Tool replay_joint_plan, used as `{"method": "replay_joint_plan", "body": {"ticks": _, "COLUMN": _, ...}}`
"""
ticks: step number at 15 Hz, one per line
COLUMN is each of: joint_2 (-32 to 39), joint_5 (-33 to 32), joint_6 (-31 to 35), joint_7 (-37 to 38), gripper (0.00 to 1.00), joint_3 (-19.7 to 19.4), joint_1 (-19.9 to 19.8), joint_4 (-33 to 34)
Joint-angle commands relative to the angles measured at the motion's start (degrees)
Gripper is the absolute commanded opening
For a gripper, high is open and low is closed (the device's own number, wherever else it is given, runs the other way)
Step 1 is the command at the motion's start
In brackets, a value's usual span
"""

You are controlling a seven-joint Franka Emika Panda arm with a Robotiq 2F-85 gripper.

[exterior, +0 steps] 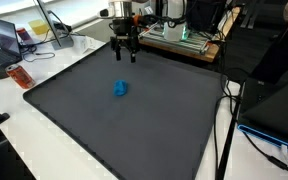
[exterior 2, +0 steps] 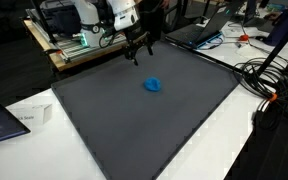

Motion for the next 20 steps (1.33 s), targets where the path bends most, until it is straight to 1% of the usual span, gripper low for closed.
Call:
{"method": "replay_joint_plan", "body": {"ticks": 1, "joint_2": -2.8, "joint_5": -4.3, "joint_6": 1.3, "joint_7": 10.9, "gripper": 1.00, "joint_3": -0.3, "joint_1": 2.8, "joint_4": -2.8}}
{"method": "replay_joint_plan", "body": {"ticks": 2, "joint_2": -3.0, "joint_5": -6.0, "joint_6": 1.4, "joint_7": 14.3, "gripper": 1.00, "joint_3": -0.5, "joint_1": 3.6, "joint_4": -3.1}}
{"method": "replay_joint_plan", "body": {"ticks": 4, "joint_2": -3.5, "joint_5": -11.3, "joint_6": 0.5, "joint_7": 22.7, "gripper": 1.00, "joint_3": -1.3, "joint_1": 4.9, "joint_4": -3.4}}
{"method": "replay_joint_plan", "body": {"ticks": 5, "joint_2": -3.7, "joint_5": -14.7, "joint_6": -0.1, "joint_7": 27.4, "gripper": 1.00, "joint_3": -3.2, "joint_1": 6.7, "joint_4": -3.4}}
{"method": "replay_joint_plan", "body": {"ticks": 7, "joint_2": -3.7, "joint_5": -21.3, "joint_6": -2.1, "joint_7": 35.6, "gripper": 1.00, "joint_3": -4.8, "joint_1": 7.3, "joint_4": -3.2}}
{"method": "replay_joint_plan", "body": {"ticks": 8, "joint_2": -3.4, "joint_5": -25.3, "joint_6": -3.8, "joint_7": 40.0, "gripper": 1.00, "joint_3": -6.1, "joint_1": 7.7, "joint_4": -2.6}}
{"method": "replay_joint_plan", "body": {"ticks": 11, "joint_2": -4.1, "joint_5": -34.5, "joint_6": -13.1, "joint_7": 52.3, "gripper": 1.00, "joint_3": -7.4, "joint_1": 9.3, "joint_4": 1.9}}
{"method": "replay_joint_plan", "body": {"ticks": 13, "joint_2": -4.2, "joint_5": -35.1, "joint_6": -19.7, "joint_7": 54.9, "gripper": 1.00, "joint_3": -6.5, "joint_1": 10.0, "joint_4": 6.2}}
{"method": "replay_joint_plan", "body": {"ticks": 14, "joint_2": -3.0, "joint_5": -33.2, "joint_6": -14.1, "joint_7": 50.9, "gripper": 1.00, "joint_3": -6.8, "joint_1": 9.2, "joint_4": 3.0}}
{"method": "replay_joint_plan", "body": {"ticks": 15, "joint_2": -3.2, "joint_5": -33.3, "joint_6": -15.3, "joint_7": 51.5, "gripper": 1.00, "joint_3": -6.7, "joint_1": 9.6, "joint_4": 4.2}}
{"method": "replay_joint_plan", "body": {"ticks": 20, "joint_2": -2.8, "joint_5": -33.2, "joint_6": -15.2, "joint_7": 51.3, "gripper": 1.00, "joint_3": -7.1, "joint_1": 9.6, "joint_4": 3.7}}
